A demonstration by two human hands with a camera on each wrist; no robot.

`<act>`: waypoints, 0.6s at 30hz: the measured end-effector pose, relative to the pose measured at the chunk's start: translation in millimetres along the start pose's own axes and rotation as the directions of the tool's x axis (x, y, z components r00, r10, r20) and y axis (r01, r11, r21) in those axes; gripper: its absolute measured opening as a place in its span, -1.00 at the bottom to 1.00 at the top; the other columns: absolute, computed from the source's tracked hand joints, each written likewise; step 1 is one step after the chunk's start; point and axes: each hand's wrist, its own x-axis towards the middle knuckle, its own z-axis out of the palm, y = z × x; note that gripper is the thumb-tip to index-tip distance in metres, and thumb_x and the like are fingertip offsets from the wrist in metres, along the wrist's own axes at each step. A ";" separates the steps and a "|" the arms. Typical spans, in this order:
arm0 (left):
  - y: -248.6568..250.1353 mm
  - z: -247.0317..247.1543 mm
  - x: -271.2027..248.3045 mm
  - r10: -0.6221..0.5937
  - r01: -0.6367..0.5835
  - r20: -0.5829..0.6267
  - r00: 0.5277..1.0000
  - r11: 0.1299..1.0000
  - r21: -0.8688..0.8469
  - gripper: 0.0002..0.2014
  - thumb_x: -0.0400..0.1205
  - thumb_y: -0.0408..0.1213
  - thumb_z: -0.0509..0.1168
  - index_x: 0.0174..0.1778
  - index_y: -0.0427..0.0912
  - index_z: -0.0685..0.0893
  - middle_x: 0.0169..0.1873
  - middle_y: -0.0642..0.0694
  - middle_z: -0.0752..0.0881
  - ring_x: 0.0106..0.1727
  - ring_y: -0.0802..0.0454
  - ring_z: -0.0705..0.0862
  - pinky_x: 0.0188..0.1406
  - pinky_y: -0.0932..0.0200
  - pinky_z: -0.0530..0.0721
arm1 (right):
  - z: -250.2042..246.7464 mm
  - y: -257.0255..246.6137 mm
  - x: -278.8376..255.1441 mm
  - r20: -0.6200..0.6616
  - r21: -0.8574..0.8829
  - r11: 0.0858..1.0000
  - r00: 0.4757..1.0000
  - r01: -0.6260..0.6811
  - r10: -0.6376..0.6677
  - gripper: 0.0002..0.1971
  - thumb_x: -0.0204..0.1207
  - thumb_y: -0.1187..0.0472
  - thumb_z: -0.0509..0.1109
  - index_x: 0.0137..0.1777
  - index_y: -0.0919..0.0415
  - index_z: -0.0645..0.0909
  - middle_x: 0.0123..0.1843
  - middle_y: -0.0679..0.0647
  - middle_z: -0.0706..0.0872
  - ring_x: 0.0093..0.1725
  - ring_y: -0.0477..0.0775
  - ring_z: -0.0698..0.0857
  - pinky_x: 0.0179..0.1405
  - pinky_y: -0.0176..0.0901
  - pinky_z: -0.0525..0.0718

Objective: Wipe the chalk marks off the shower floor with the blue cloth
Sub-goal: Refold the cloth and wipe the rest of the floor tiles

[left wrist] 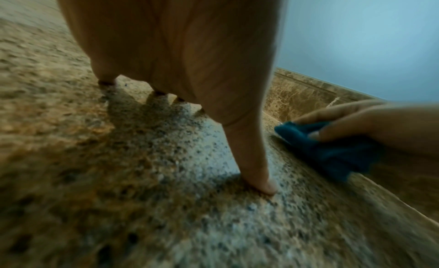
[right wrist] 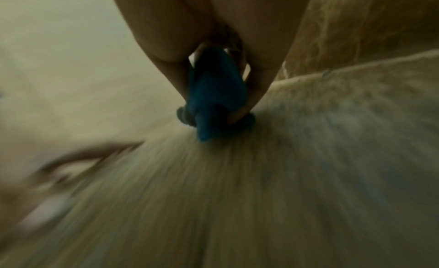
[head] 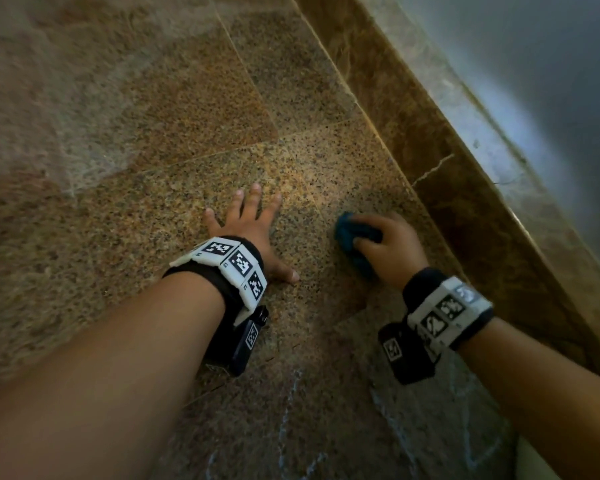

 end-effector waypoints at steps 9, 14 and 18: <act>-2.0 0.8 0.3 0.010 -0.010 0.005 1.000 1.000 -0.029 0.33 0.23 0.36 0.52 0.64 0.23 -0.35 0.62 0.06 -0.49 0.65 -0.08 -0.44 0.56 -0.44 -0.30 | -34.1 -20.0 106.6 -0.251 0.035 0.999 0.968 -0.016 0.024 -0.63 0.63 0.33 0.23 0.42 0.15 0.52 0.32 0.16 0.41 0.13 -0.01 0.46 -0.11 -0.66 0.30; -3.0 2.2 1.4 0.007 -0.007 0.006 1.000 0.999 -0.036 0.33 0.22 0.36 0.52 0.64 0.24 -0.35 0.61 0.07 -0.50 0.64 -0.07 -0.45 0.55 -0.43 -0.33 | -28.4 -33.3 129.8 -0.188 -0.008 0.997 0.979 -0.075 0.072 -0.84 0.60 0.06 0.29 0.06 0.07 0.41 0.27 0.22 0.50 -0.10 0.12 0.58 -0.38 -0.13 0.52; -3.2 2.8 1.2 0.012 -0.012 -0.005 1.000 0.999 -0.044 0.32 0.23 0.36 0.52 0.64 0.25 -0.35 0.62 0.07 -0.49 0.64 -0.06 -0.45 0.55 -0.42 -0.34 | -32.6 -21.7 127.7 -0.114 -0.394 0.910 0.989 -0.131 0.093 -0.65 0.65 0.30 0.14 0.42 0.20 0.41 0.47 0.32 0.29 0.33 0.41 0.43 0.24 0.19 0.52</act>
